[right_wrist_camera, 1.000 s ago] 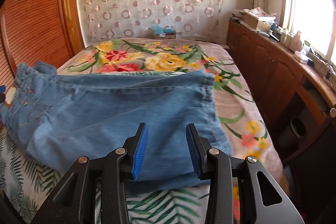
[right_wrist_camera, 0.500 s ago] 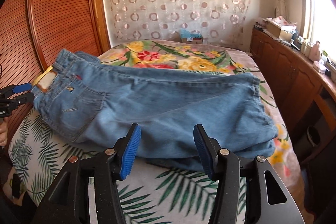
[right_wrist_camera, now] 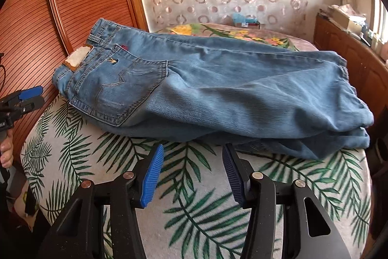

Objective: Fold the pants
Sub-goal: 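Move both grippers to the edge of the folded jeans, then close right gripper on the leg edge while left gripper grasps the waist edge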

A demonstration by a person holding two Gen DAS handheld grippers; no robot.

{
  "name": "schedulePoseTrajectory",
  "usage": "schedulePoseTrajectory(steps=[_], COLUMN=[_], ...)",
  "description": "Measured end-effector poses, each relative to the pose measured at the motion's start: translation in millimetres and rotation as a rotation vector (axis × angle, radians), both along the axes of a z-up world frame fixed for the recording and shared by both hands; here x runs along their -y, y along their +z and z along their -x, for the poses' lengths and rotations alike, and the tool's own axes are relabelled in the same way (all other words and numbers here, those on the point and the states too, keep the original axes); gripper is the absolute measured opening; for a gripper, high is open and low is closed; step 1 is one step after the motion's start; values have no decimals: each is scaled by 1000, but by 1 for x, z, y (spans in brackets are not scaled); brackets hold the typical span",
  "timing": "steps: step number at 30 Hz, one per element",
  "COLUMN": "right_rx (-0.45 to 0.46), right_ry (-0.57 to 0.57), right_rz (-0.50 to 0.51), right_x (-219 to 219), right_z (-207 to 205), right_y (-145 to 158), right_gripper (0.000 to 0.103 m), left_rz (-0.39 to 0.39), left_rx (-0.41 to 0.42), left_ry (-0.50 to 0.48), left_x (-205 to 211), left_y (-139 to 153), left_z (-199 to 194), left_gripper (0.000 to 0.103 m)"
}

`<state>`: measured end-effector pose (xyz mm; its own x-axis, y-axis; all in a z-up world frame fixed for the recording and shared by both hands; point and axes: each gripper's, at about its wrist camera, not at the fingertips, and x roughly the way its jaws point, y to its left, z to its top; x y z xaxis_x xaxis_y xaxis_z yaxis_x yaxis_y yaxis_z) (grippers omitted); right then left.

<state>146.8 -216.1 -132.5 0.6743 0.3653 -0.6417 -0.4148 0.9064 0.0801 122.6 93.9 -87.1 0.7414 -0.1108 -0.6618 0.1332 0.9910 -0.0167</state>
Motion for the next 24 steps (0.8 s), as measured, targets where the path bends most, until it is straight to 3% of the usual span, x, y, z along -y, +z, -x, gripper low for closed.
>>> schedulePoseTrajectory(steps=[7,10,12,24], right_rx=[-29,-47,-36,94], right_ry=[33,41,54,103], right_rz=[-17,-14,-27,-22], right_x=[0,1,0,8], right_z=[-25,-33,-34,32], right_y=[0,-3,1,39], right_gripper=[43,24,3,0], left_rz=[-5,1,-2,7], left_rx=[-11,-16,-14,-15], left_ry=[17,27,28,51], left_x=[-11,-15,-16,-22], left_y=[-6,-7,-7,-9], left_z=[0,-1,-1,-4], left_gripper=[83,83,83,83])
